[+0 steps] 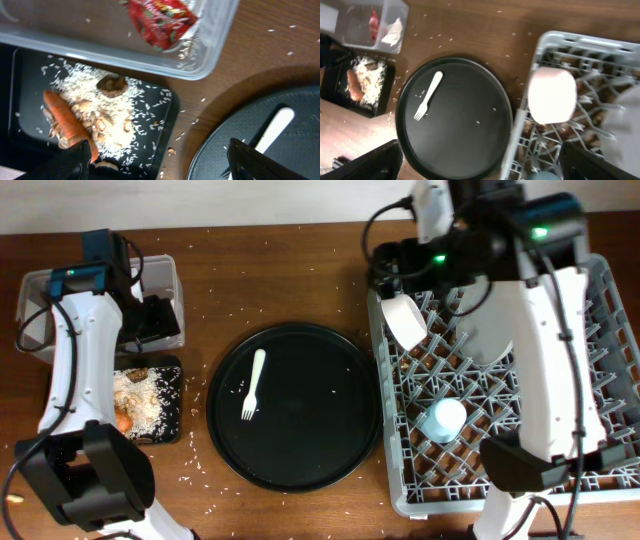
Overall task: Sort waste into correct bins and load items into the dishwasher rack
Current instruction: 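Carry the carrot left and drop it on the black rice tray, then grasp the white fork with the right gripper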
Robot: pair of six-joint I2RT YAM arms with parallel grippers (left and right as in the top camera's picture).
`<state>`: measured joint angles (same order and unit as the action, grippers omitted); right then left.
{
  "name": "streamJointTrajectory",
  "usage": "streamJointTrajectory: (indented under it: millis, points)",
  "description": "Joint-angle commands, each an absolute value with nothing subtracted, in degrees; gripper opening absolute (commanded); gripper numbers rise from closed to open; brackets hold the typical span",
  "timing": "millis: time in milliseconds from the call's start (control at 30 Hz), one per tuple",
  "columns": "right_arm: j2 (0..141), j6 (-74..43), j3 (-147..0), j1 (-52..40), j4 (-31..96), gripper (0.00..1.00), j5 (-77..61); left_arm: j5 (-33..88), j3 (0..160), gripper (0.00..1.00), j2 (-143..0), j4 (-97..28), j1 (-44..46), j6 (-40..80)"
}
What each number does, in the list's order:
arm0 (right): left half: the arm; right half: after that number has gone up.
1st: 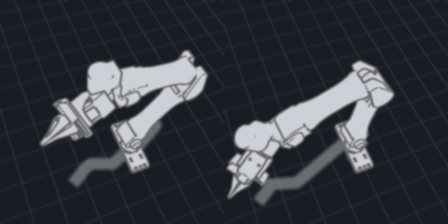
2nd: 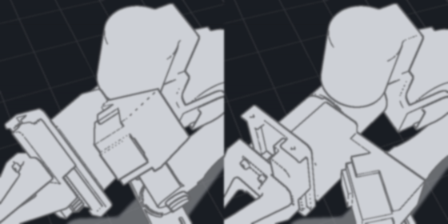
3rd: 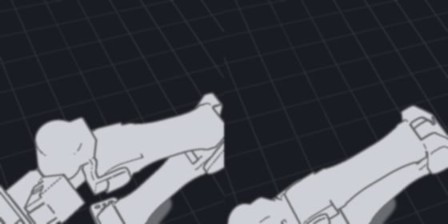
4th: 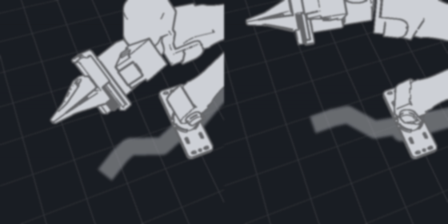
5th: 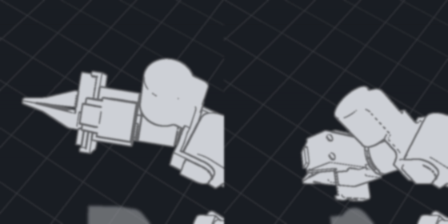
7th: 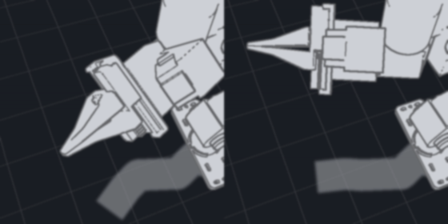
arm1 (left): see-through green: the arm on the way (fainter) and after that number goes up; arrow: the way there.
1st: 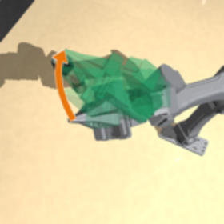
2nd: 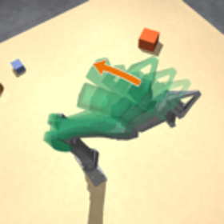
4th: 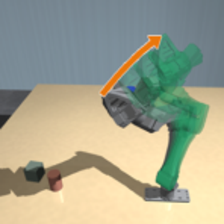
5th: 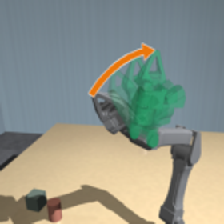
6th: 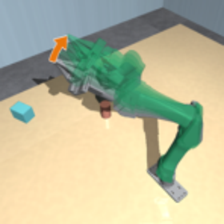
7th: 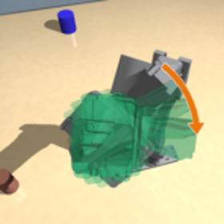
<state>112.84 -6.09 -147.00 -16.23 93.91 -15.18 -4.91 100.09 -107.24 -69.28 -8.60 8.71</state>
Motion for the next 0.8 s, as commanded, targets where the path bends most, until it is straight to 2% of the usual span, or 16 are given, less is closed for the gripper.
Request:
streamJointTrajectory:
  millis: [0,133,200,233,300,333,400,467,767]
  points:
    - [115.7,-6.5,-147.2,-20.5,92.6,0.92,-15.9,-0.5,100.7,0.87,-106.1,-68.5,-7.9,2.8]
    - [120.3,-10.0,-147.2,-27.1,90.3,0.84,-15.9,2.0,100.7,0.87,-106.1,-67.5,-7.9,1.6]
    - [124.8,-14.5,-147.2,-31.6,88.2,0.73,-15.9,2.0,100.7,0.87,-106.1,-66.4,-7.9,1.7]
    - [127.0,-17.0,-147.2,-33.3,87.0,0.65,-15.8,1.8,100.7,0.94,-106.1,-66.2,-7.9,1.7]
    - [131.0,-20.6,-147.2,-36.2,84.7,0.58,-15.9,1.0,100.7,0.97,-106.1,-65.5,-8.1,2.4]
    - [133.8,-22.5,-147.1,-38.1,83.0,0.54,-15.8,-2.2,100.7,0.99,-106.1,-64.6,-8.6,7.2]
    - [137.2,-25.8,-147.1,-40.5,81.3,0.51,-13.5,-6.3,100.7,0.99,-106.1,-63.5,-10.2,17.4]
    - [140.2,-28.2,-147.1,-42.9,80.2,0.5,-8.6,-6.4,100.7,0.99,-106.1,-62.2,-12.3,22.7]
    - [147.9,-31.0,-137.8,-46.9,68.9,0.45,-2.5,-6.5,100.6,0.99,-106.1,-62.2,-13.7,23.3]
